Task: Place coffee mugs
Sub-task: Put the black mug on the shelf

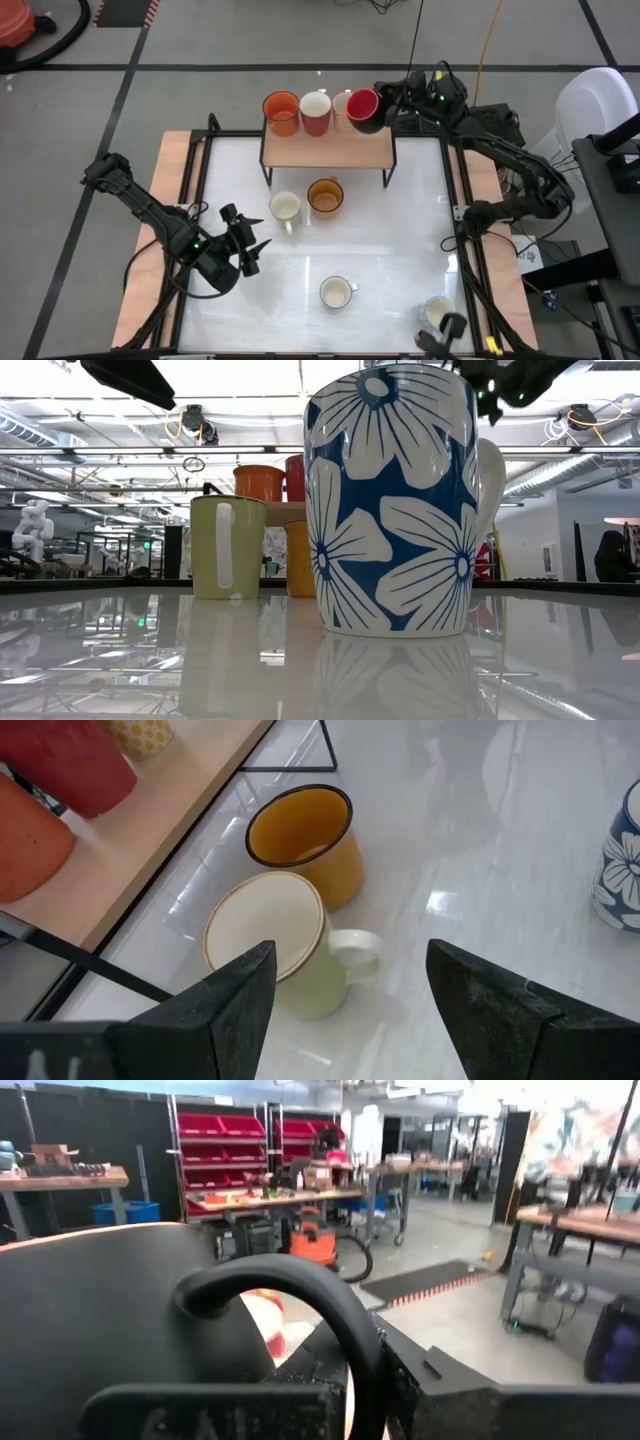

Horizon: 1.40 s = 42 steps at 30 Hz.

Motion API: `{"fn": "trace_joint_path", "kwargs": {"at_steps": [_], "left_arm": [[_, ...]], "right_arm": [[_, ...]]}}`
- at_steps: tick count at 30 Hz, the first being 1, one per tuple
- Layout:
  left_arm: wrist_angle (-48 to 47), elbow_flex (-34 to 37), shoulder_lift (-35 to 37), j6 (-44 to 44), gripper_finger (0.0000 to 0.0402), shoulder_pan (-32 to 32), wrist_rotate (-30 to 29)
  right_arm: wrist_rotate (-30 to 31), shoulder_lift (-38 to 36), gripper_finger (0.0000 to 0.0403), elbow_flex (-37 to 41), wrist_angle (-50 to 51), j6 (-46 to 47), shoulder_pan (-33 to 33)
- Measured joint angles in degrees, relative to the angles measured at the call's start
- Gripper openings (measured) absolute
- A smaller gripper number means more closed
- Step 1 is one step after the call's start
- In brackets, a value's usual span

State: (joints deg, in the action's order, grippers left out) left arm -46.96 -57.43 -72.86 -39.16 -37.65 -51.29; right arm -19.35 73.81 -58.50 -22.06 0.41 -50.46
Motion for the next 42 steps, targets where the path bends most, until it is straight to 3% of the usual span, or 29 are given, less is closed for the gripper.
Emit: {"fn": "trace_joint_path", "kwargs": {"at_steps": [9,18,27,42], "left_arm": [[-0.7,0.0,0.0,-0.4,0.0262,0.0,0.0],[-0.3,5.4,0.0,-2.3,0.0262,0.9,-1.5],[0.8,5.8,0.0,-1.7,0.0262,2.1,-1.6],[0.7,5.8,0.0,-1.1,0.0262,2.1,-1.6]], "right_arm": [[-17.2,6.0,0.0017,0.0,-5.6,3.8,-7.7],[-27.0,9.8,0.0017,0.0,-9.1,1.1,-11.6],[-27.5,14.1,0.0018,0.0,-10.4,-4.3,-11.8],[-27.2,14.5,0.0018,0.0,-5.8,-10.2,-11.7]]}}
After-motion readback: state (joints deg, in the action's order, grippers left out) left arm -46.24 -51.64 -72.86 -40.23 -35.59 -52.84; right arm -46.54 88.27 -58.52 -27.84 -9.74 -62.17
